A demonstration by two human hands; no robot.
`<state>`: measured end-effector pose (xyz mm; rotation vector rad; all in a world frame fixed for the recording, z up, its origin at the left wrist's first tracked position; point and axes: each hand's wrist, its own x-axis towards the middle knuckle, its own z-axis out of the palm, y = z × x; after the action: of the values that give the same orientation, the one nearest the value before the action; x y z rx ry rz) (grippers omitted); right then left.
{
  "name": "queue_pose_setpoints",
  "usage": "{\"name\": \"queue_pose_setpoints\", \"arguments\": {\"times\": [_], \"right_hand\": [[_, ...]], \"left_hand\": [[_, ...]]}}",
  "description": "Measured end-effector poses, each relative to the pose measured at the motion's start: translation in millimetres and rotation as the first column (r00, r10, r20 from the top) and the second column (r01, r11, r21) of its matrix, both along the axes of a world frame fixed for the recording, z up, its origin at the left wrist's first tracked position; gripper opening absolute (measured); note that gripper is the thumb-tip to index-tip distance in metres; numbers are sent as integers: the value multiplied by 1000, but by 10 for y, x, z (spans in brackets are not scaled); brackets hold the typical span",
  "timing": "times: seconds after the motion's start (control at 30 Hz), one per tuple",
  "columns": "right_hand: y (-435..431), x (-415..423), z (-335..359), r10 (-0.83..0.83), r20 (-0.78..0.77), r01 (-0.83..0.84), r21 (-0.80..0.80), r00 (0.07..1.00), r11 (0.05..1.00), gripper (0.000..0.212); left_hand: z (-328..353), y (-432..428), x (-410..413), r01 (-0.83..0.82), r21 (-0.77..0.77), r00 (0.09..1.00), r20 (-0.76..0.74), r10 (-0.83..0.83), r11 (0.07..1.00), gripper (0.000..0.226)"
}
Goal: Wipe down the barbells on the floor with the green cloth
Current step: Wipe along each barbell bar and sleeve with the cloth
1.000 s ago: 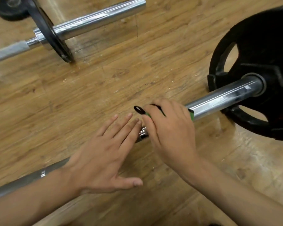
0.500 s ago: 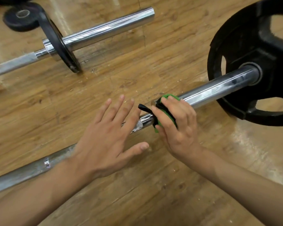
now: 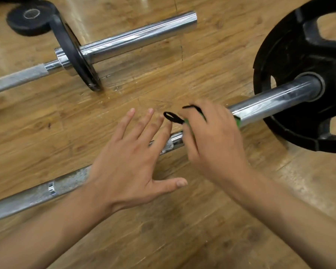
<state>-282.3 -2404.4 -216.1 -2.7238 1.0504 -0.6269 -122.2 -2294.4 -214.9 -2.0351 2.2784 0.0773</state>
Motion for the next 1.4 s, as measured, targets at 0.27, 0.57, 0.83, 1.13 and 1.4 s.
{"name": "queue_pose_setpoints", "arguments": {"times": [0.27,0.57,0.83,1.13,1.4], "right_hand": [[283,-215,-129,-59,74,60,-6,996,998,25],[43,-100,283,-102,-361,192,222,927,956,33],[839,-978,17,13,5,-13,93,1000,996,34],[872,-1271,50,2,20,-3,50,1000,999,36],[215,-2399,-99,-266,1,266,-81,964,961,36]], "left_hand": [[10,94,-80,31,5,999,-15,-30,1000,119],[5,414,-402,89,16,996,-22,-89,996,121],[-22,752,-746,112,5,991,-81,-111,994,117],[-47,933,-1000,261,-12,965,-20,-261,965,111],[-37,1067,-1103,271,-44,962,-27,-272,962,101]]}}
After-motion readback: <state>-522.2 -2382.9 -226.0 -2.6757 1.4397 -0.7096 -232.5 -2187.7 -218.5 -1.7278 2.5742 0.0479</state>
